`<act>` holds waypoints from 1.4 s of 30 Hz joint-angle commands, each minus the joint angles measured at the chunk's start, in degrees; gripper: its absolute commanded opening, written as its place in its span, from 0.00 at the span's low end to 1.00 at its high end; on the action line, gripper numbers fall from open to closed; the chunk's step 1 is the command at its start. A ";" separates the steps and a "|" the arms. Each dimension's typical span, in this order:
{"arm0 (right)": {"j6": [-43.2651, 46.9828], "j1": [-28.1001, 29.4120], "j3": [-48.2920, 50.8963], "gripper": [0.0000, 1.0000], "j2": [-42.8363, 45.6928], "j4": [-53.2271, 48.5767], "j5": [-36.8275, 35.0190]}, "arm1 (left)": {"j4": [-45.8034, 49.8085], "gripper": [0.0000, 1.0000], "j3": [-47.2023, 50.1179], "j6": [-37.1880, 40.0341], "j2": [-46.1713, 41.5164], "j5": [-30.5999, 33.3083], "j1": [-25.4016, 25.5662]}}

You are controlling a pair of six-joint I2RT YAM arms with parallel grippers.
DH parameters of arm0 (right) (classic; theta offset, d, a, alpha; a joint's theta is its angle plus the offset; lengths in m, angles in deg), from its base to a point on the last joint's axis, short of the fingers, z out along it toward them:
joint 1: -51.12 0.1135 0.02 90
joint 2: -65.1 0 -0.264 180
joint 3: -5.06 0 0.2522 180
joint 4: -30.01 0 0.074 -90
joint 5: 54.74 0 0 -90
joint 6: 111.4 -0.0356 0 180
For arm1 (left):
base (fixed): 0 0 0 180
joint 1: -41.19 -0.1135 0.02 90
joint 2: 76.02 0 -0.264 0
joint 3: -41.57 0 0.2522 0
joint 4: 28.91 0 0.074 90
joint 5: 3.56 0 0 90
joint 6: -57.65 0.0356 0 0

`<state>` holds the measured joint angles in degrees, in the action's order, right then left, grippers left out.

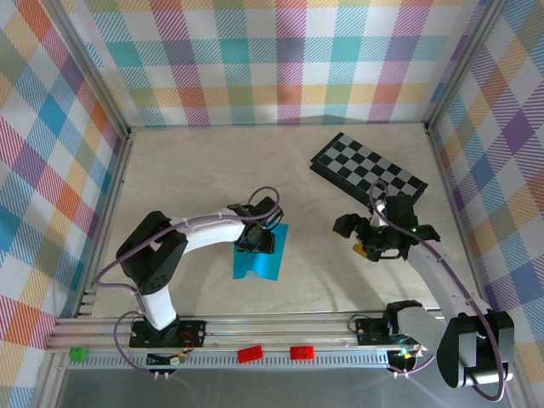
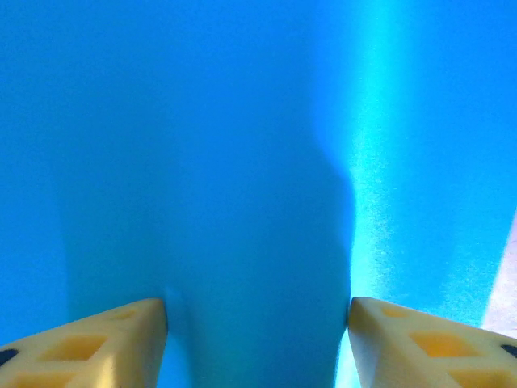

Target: Fold a paper plane with a square sheet of paper (pick it up from the middle)

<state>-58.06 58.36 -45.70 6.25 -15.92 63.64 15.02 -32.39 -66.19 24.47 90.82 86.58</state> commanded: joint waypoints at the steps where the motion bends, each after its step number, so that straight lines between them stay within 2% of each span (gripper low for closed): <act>1: -4.33 0.31 -1.28 0.99 -0.16 2.33 -3.61 | -6.35 0.55 3.58 -5.05 -5.45 -2.19 0.62; 5: -6.20 0.27 -2.62 0.99 -1.54 0.85 -5.94 | -11.90 0.50 6.73 -9.00 -10.40 -4.45 0.60; 8: -7.47 0.27 -3.31 0.99 -2.94 1.33 -5.49 | -21.19 0.48 10.70 -13.07 -13.70 -7.52 0.66; 12: -8.25 0.31 -4.01 0.99 -4.41 2.64 -2.17 | -33.97 0.48 15.77 -18.39 -16.14 -12.43 0.61; 16: -7.76 0.38 -3.64 1.00 -5.05 6.19 4.08 | -41.12 0.48 18.02 -21.04 -17.06 -14.99 0.70; 18: -8.47 0.40 -3.27 1.00 -4.91 7.73 5.00 | -43.39 0.47 19.11 -21.77 -17.34 -15.26 0.66; 29: -10.36 1.21 -3.00 0.99 -3.73 9.54 5.25 | -47.13 0.45 21.26 -21.71 -15.39 -20.86 0.28; 35: -9.57 3.66 -2.69 0.98 -3.11 10.52 5.88 | -46.07 0.44 21.90 -20.46 -12.66 -24.46 -0.80; 42: -9.93 7.23 -3.24 0.97 -5.22 8.69 3.15 | -44.28 0.43 21.26 -19.07 -9.34 -23.81 -1.65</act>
<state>-67.70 64.85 -48.19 1.88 -6.47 67.38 -30.29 -11.00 -86.56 13.65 67.94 85.64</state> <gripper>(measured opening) 0.966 0.436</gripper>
